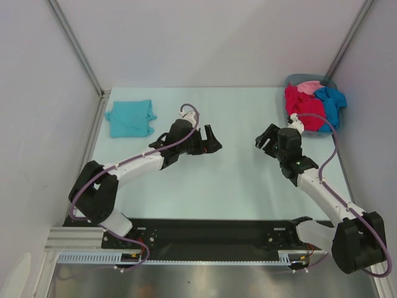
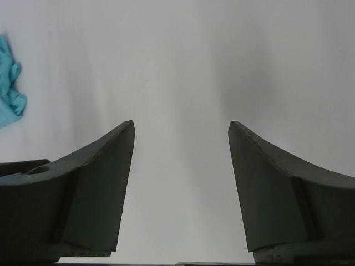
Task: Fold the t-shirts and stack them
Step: Grab the tshirt from the pile
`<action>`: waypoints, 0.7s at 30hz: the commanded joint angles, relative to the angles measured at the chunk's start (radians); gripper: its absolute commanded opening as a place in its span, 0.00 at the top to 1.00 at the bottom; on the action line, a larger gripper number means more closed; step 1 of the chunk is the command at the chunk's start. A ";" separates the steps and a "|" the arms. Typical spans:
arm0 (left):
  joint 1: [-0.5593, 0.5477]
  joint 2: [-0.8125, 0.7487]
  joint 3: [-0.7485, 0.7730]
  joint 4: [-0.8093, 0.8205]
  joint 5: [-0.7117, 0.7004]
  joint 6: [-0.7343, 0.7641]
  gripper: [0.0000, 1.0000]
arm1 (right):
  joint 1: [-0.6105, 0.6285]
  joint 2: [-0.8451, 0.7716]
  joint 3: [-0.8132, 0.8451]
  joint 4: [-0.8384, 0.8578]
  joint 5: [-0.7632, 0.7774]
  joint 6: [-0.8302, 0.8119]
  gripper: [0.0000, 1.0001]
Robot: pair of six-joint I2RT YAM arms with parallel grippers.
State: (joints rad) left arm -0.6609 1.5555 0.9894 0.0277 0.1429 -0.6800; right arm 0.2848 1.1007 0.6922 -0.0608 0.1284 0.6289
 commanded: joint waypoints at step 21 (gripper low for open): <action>-0.043 -0.147 -0.165 0.097 0.073 -0.082 0.00 | -0.441 0.543 0.411 -0.027 0.260 0.069 0.29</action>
State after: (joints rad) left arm -0.6888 1.4757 0.8524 0.0929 0.2066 -0.7433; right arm -0.0975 1.5974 1.0595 -0.1455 0.4450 0.6811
